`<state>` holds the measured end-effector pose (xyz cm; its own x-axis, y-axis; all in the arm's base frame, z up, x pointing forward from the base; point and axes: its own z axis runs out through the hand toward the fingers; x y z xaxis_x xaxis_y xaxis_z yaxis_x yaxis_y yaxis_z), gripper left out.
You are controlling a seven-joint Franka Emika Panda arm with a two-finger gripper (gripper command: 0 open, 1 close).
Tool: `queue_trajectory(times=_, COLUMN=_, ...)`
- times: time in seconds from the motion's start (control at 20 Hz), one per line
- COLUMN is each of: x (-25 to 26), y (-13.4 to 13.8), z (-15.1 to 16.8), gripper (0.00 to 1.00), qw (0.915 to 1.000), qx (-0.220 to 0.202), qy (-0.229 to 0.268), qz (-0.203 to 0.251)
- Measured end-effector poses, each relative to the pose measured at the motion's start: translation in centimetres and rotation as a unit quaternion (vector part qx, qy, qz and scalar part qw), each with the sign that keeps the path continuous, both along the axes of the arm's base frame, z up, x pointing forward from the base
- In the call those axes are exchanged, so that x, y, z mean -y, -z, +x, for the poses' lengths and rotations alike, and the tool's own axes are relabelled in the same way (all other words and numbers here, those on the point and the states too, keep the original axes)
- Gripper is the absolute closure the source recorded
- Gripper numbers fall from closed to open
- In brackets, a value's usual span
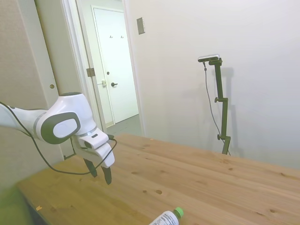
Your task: Stand the water bottle
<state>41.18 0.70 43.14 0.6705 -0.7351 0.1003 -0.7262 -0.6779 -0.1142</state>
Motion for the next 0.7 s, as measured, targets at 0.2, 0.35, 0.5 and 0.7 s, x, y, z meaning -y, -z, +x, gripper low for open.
queue_trajectory(times=0.2, x=0.7, y=0.4, z=-0.1, gripper=0.00, qw=0.9999, qx=-0.013, qy=0.000, qz=-0.010)
queue_trajectory(times=0.35, x=4.5, y=0.7, z=-0.2, gripper=0.00, qw=0.9991, qx=-0.019, qy=0.026, qz=-0.028)
queue_trajectory(times=0.5, x=9.5, y=1.2, z=-0.6, gripper=0.00, qw=0.9975, qx=-0.029, qy=0.048, qz=-0.042)
queue_trajectory(times=0.7, x=15.3, y=1.8, z=-1.2, gripper=0.00, qw=0.9957, qx=-0.046, qy=0.068, qz=-0.044)
